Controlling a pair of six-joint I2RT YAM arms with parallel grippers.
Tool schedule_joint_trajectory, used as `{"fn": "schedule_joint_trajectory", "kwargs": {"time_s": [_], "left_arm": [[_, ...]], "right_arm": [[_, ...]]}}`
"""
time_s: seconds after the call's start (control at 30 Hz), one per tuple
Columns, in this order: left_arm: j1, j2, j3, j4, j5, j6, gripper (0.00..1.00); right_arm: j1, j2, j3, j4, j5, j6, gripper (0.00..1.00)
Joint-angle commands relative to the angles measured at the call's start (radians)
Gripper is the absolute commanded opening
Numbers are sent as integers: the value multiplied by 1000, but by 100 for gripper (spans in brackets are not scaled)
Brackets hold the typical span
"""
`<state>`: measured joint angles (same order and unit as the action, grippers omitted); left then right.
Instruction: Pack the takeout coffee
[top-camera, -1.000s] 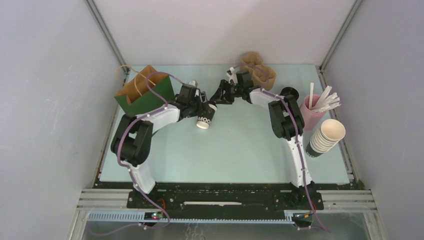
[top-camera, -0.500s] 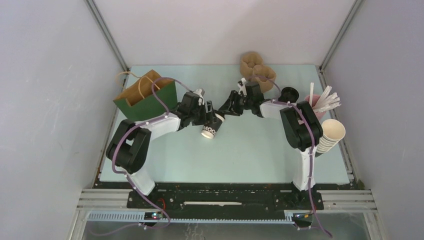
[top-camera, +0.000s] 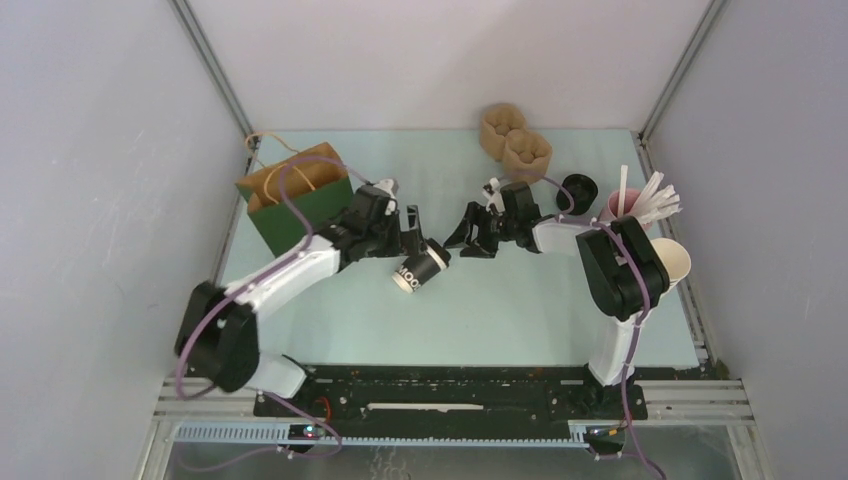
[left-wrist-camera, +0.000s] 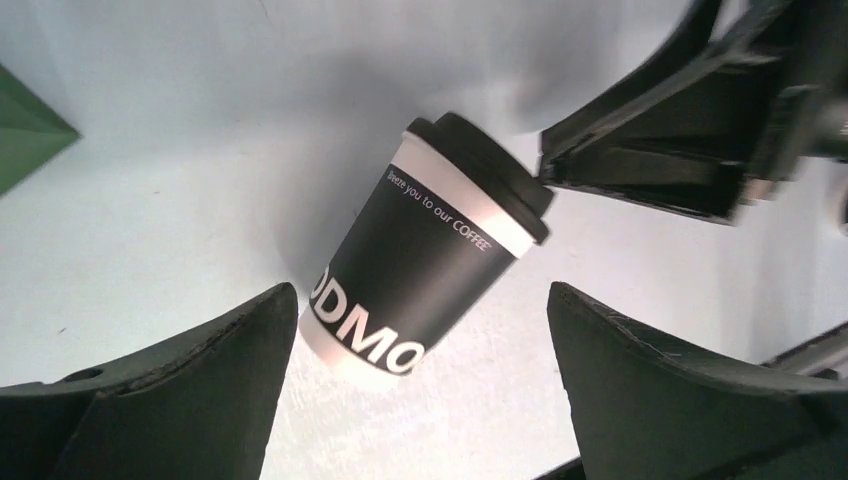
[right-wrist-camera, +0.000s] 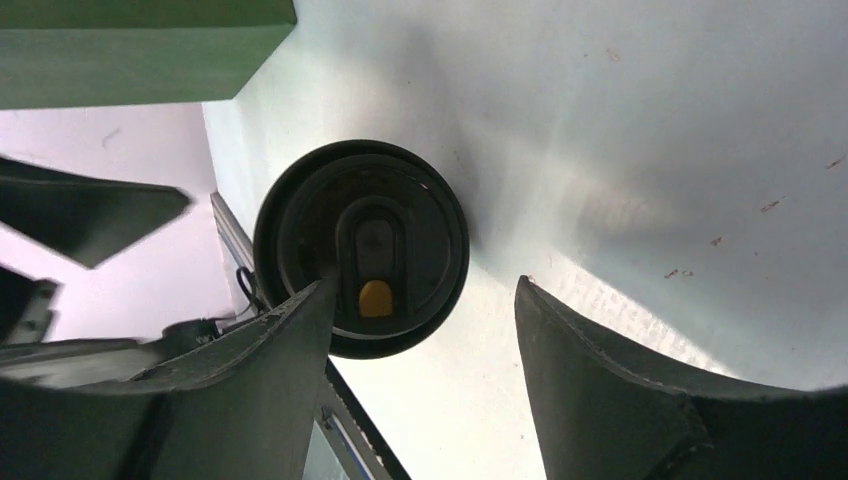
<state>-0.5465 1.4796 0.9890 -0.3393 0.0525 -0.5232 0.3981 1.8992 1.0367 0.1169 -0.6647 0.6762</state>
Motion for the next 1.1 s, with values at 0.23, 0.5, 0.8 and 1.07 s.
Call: {"fn": "schedule_joint_trajectory", "kwargs": {"time_s": [0.23, 0.5, 0.8, 1.07], "left_arm": [[-5, -328, -151, -116, 2, -63, 93], [-67, -387, -361, 107, 91, -332, 96], [-117, -266, -466, 399, 203, -468, 95], [-131, -215, -486, 458, 189, -476, 87]], "right_arm": [[-25, -46, 46, 37, -100, -101, 84], [24, -67, 58, -74, -92, -148, 83], [23, -239, -64, -200, 45, -109, 86], [28, -350, -161, -311, 45, -142, 84]]}}
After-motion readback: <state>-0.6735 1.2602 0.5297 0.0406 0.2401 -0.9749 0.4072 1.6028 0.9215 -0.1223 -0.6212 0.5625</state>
